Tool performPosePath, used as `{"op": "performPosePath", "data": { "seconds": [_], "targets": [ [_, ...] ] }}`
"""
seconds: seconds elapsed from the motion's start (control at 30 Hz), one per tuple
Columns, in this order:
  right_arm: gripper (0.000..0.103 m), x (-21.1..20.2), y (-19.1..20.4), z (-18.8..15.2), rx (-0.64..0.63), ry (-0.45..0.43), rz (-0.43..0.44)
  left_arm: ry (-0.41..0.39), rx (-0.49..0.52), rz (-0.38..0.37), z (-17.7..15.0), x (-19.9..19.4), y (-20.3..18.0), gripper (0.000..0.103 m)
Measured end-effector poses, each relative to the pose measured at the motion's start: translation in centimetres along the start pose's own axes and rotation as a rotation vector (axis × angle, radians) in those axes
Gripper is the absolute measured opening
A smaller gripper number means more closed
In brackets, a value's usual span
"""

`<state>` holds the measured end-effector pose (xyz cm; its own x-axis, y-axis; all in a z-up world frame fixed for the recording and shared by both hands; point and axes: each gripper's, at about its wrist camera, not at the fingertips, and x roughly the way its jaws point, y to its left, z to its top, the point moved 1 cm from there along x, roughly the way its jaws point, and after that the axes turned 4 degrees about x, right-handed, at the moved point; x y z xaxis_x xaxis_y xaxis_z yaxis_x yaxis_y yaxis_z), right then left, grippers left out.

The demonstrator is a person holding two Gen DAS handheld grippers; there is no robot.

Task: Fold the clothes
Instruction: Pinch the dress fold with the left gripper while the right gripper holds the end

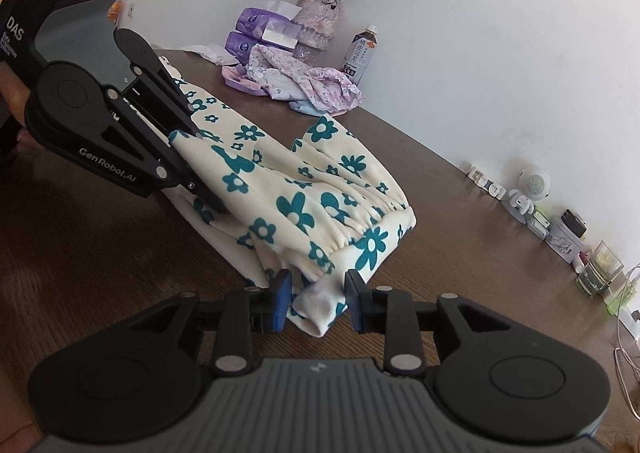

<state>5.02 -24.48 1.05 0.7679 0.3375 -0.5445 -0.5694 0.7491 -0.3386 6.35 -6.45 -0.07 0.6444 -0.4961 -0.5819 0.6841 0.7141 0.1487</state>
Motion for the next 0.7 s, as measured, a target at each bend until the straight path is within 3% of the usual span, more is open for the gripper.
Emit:
{"op": "performPosePath", "data": {
  "seconds": [0.07, 0.2, 0.3, 0.43, 0.5, 0.53, 0.57, 0.63, 0.7],
  "targets": [
    [0.018, -0.2, -0.1, -0.1, 0.000, 0.004, 0.008, 0.004, -0.009, 0.017, 0.0, -0.2, 0.1, 0.014],
    [0.013, 0.2, 0.7, 0.2, -0.042, 0.011, -0.014, -0.026, -0.028, 0.018, -0.3, -2.1, 0.6, 0.026],
    [0.012, 0.3, 0.7, 0.2, -0.030, 0.014, -0.019, -0.084, -0.036, -0.012, -0.3, -4.2, 0.7, 0.046],
    [0.012, 0.3, 0.5, 0.1, -0.009, 0.015, -0.019, -0.186, 0.004, -0.066, 1.0, -6.2, -0.6, 0.050],
    [0.013, 0.3, 0.4, 0.1, 0.000, 0.014, -0.019, -0.195, 0.041, -0.069, 1.8, -5.9, -1.5, 0.048],
    [0.012, 0.3, 0.4, 0.0, 0.009, 0.013, -0.017, -0.170, 0.055, -0.059, 2.1, -5.1, -1.7, 0.041],
    [0.013, 0.2, 0.3, 0.0, 0.018, 0.013, -0.015, -0.143, 0.068, -0.051, 2.3, -4.2, -2.0, 0.023],
    [0.014, 0.2, 0.1, -0.1, 0.035, 0.011, -0.011, -0.082, 0.061, -0.045, 2.1, -2.0, -1.9, 0.007],
    [0.016, -0.1, -0.4, -0.3, 0.073, 0.009, 0.000, -0.043, 0.037, -0.046, 1.7, -0.5, -1.6, 0.006]
  ]
}}
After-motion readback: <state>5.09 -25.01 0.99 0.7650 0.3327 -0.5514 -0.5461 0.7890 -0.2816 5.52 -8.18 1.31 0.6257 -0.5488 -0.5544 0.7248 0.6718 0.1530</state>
